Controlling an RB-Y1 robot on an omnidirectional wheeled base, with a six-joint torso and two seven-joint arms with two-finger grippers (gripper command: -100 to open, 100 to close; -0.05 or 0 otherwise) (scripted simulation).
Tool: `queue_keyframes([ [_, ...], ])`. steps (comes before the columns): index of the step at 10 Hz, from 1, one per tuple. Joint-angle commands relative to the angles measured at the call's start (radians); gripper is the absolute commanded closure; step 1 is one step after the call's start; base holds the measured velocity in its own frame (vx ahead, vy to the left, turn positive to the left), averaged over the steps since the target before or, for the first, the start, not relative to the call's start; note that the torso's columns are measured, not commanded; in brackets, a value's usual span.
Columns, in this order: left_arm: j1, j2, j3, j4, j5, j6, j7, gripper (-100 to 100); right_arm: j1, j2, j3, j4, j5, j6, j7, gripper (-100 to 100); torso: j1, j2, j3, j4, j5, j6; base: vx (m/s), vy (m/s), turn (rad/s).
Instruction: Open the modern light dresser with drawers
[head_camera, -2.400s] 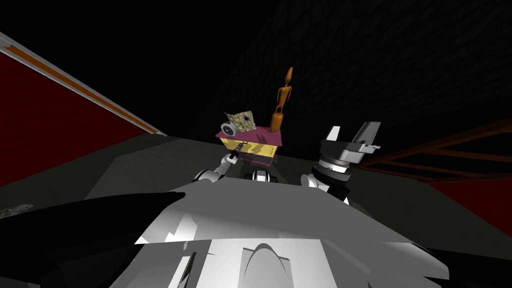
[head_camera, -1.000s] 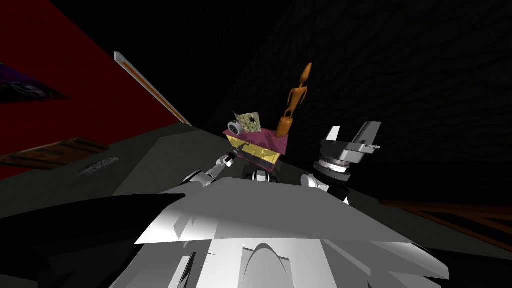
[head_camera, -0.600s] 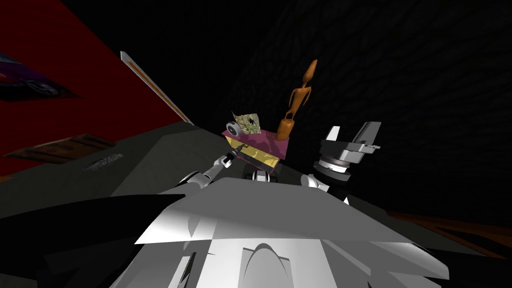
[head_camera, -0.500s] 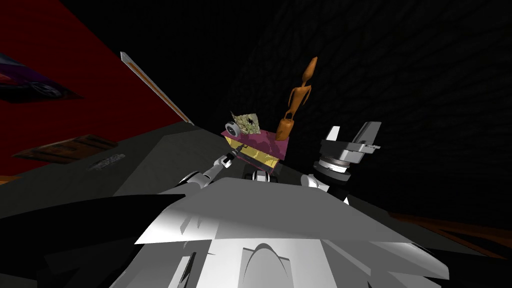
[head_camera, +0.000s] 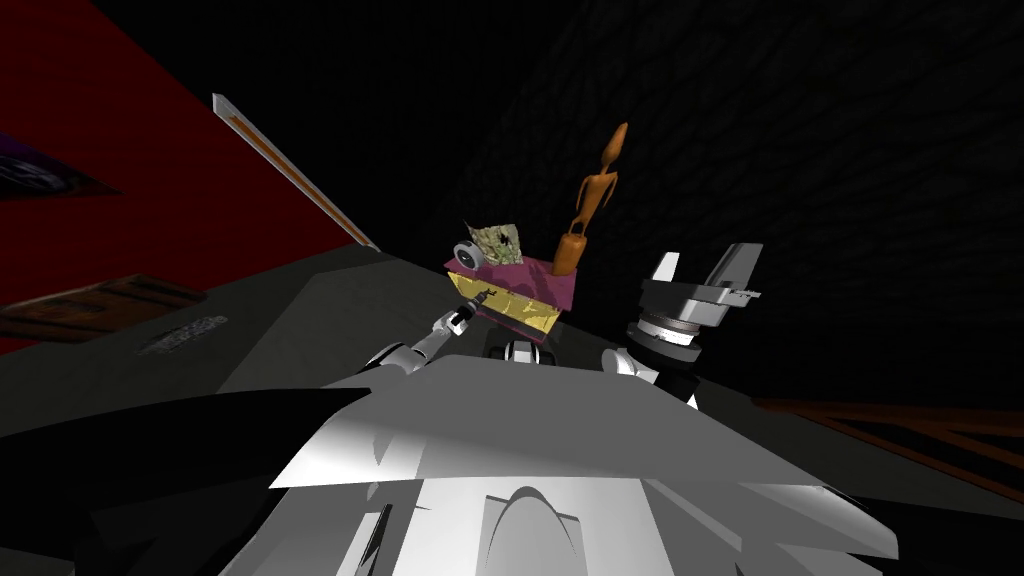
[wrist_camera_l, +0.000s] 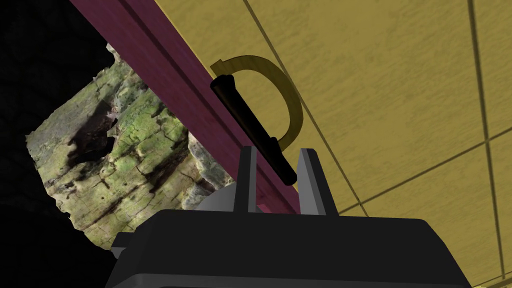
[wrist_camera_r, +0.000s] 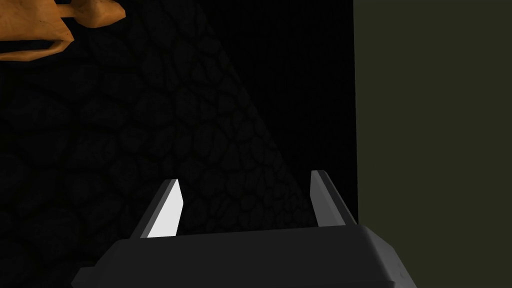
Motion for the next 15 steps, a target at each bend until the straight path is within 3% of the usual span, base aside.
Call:
queue_keyframes([
  [1,0.018,-0.032,0.004,-0.068,0.049,0.066,-0.074,100,0.0,0.0,0.0,0.0,0.0,0.0,0.0,0,0.002,0.002,0.001,0.0,0.001,0.001,-0.105,0.127,-0.062],
  [2,0.018,-0.032,0.004,-0.068,0.049,0.066,-0.082,100,0.0,0.0,0.0,0.0,0.0,0.0,0.0,0,0.004,0.005,0.003,0.0,0.002,0.001,-0.063,0.088,-0.038],
  [6,0.055,-0.081,0.007,-0.179,0.128,0.174,-0.201,100,0.0,0.0,0.0,0.0,0.0,0.0,0.0,0,0.005,0.006,0.004,0.002,0.001,-0.001,-0.058,0.108,-0.054],
  [7,0.055,-0.081,0.007,-0.179,0.128,0.174,-0.208,100,0.0,0.0,0.0,0.0,0.0,0.0,0.0,0,0.005,0.006,0.004,0.002,0.001,-0.002,-0.063,0.078,-0.03],
  [10,0.083,-0.118,0.01,-0.261,0.188,0.255,-0.297,100,0.0,0.0,0.0,0.0,0.0,0.0,0.0,0,0.003,0.008,0.005,0.003,0.001,-0.001,-0.076,0.092,-0.045],
  [11,0.083,-0.111,0.005,-0.243,0.175,0.246,-0.275,100,0.0,0.0,0.0,0.0,0.0,0.0,0.0,0,0.006,0.01,0.006,0.004,0.001,-0.001,-0.042,0.061,-0.04],
  [15,0.097,-0.092,-0.012,-0.287,0.183,0.246,-0.279,100,0.0,0.0,0.0,0.0,0.0,0.0,0.0,0,0.005,0.011,0.006,0.003,0.001,-0.003,-0.191,0.047,0.061],
])
